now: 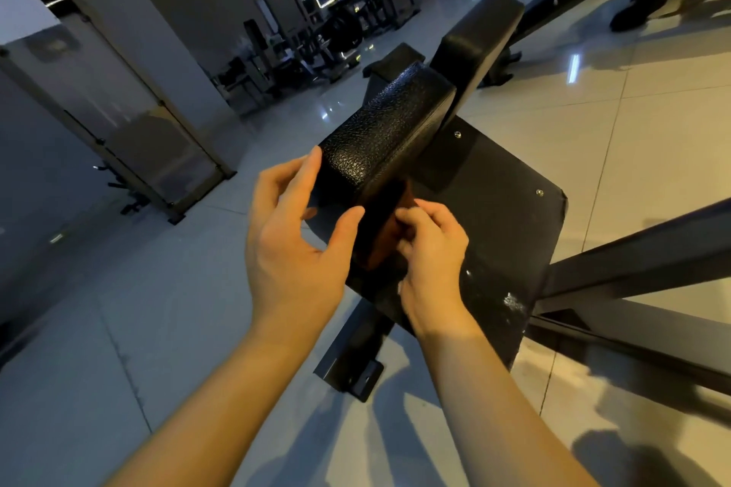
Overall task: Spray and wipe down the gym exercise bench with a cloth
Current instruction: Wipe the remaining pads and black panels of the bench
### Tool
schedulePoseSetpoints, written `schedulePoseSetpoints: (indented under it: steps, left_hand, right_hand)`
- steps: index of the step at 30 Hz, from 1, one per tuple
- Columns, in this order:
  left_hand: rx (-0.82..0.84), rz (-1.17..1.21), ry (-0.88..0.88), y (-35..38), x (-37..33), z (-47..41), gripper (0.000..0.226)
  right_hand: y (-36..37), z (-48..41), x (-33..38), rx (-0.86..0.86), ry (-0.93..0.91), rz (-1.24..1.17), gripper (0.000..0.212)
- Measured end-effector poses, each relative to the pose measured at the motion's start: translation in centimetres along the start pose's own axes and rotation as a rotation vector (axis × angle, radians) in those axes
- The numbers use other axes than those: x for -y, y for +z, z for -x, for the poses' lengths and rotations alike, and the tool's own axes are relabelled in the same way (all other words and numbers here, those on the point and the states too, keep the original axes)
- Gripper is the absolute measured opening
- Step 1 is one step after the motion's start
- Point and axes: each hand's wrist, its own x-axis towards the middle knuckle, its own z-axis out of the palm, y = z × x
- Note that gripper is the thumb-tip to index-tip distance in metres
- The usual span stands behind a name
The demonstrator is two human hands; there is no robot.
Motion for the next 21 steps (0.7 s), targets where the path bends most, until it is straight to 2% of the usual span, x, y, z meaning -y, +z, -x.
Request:
schedulePoseSetpoints:
  steps: [1,3,5,7,9,13,17,19,21]
  left_hand:
    - [0.006,-0.004,0.007,-0.1,0.1,0.0,0.068]
    - [0.013,-0.01,0.011,-0.2,0.3,-0.1,0.069]
    - [0.017,-0.01,0.005,-0.3,0.3,-0.1,0.069]
    - [0.023,0.002,-0.004,-0.4,0.1,-0.1,0.069]
    - [0.033,0.015,-0.008,-0.5,0.0,-0.1,0.068]
    - [0.058,0.001,-0.006,-0.8,0.0,-0.2,0.068]
    - [0.105,0.004,-0.034,-1.4,0.1,-0.1,0.065]
    - [0.086,-0.011,-0.04,-2.0,-0.1,0.3,0.055]
    - [0.052,-0.016,-0.049,-2.3,-0.8,1.1,0.034]
  right_hand:
    - [-0.7,0.5,-0.2,0.032,0.083,-0.09,0.018]
    - [-1.6,0.0,-0.2,-0.026,0.24,-0.209,0.018]
    - [-1.9,-1.8,0.5,-0.149,0.265,-0.175,0.017]
    - [-1.4,-3.5,1.9,-0.185,0.204,-0.15,0.02]
    - [-0.1,-4.3,3.0,-0.148,0.13,-0.133,0.018]
    - [1.9,-2.3,3.9,-0.082,-0.011,0.049,0.011]
    - [-0.3,1.2,4.8,0.14,0.098,0.075,0.013]
    - [-1.6,2.4,5.9,0.256,0.142,0.197,0.013]
    - [-2.9,2.9,7.2,0.287,0.096,0.455,0.012]
